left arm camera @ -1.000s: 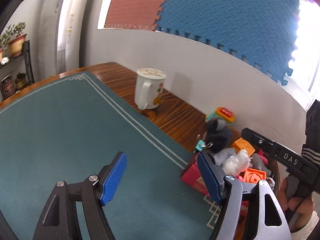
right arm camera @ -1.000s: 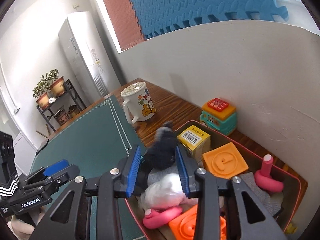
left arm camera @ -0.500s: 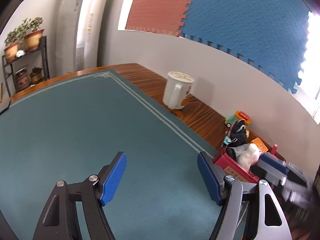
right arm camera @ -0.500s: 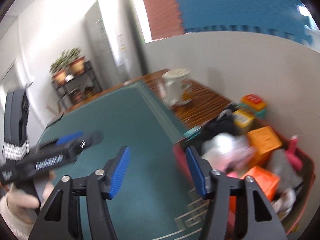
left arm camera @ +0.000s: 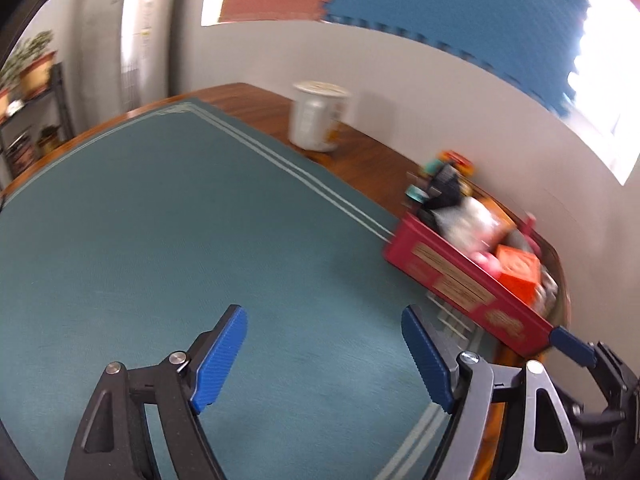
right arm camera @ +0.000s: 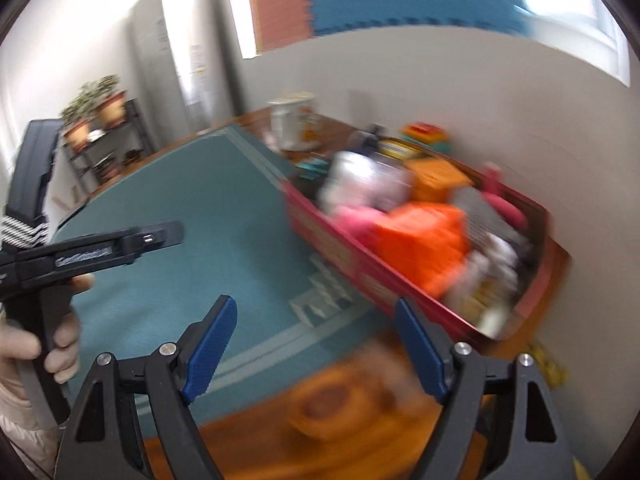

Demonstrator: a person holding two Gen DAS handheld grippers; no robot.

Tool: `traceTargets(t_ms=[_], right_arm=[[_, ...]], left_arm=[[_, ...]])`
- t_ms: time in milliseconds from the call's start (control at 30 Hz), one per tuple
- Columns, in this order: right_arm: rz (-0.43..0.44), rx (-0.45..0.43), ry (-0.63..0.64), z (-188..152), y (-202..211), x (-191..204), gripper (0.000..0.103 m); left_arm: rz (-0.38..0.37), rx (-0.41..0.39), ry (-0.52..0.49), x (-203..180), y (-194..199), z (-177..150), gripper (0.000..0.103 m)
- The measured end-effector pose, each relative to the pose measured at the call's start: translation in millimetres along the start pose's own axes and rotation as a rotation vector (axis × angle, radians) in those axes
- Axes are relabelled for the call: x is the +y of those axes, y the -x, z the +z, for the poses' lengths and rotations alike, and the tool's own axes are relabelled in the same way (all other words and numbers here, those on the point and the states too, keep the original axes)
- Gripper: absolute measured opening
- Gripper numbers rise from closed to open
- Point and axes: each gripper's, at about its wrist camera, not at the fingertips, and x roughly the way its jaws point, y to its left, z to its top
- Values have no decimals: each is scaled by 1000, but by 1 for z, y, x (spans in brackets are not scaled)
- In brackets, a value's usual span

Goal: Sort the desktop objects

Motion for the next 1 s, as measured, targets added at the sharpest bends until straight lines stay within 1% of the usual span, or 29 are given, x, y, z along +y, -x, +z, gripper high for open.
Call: traceTargets(t_ms=[100, 167, 267, 367, 433, 467, 500, 533, 633, 700, 800, 1000], right_arm=[[-57, 13, -72, -8, 9, -27, 84], [-72, 9, -107, -10, 17, -39, 84], [-101, -15, -125, -10, 28, -48, 84], [-114, -41, -121, -7, 37, -49, 84], [-124, -54, -118, -5, 39, -50, 84], [-130, -59, -117, -5, 39, -50, 84], [-135, -62, -116, -5, 40, -50, 84], [-136, -61, -116, -5, 40, -50, 84], [-122, -51, -126, -6, 34, -54, 84], [-122, -48, -131, -8, 31, -56, 84], [-131, -51, -133, -9, 31, -58, 84], [-162, -57, -131, -10, 32, -62, 84]], left_arm=[[-17, 15, -70, -31, -1, -1, 84], [-32, 23, -99, -49, -1, -2, 84], [-38, 31, -118, -67, 0, -1, 85], [-26, 27, -140, -81, 1, 0, 85], [-19, 26, -155, -87, 1, 0, 85], [-14, 25, -161, -89, 2, 0, 88], [-4, 23, -168, -92, 2, 0, 98], [2, 21, -175, -93, 2, 0, 103], [19, 16, -183, -96, 2, 1, 103], [14, 22, -181, -97, 0, 0, 103], [20, 23, -191, -101, -3, 0, 103], [43, -4, -232, -109, -4, -3, 103]])
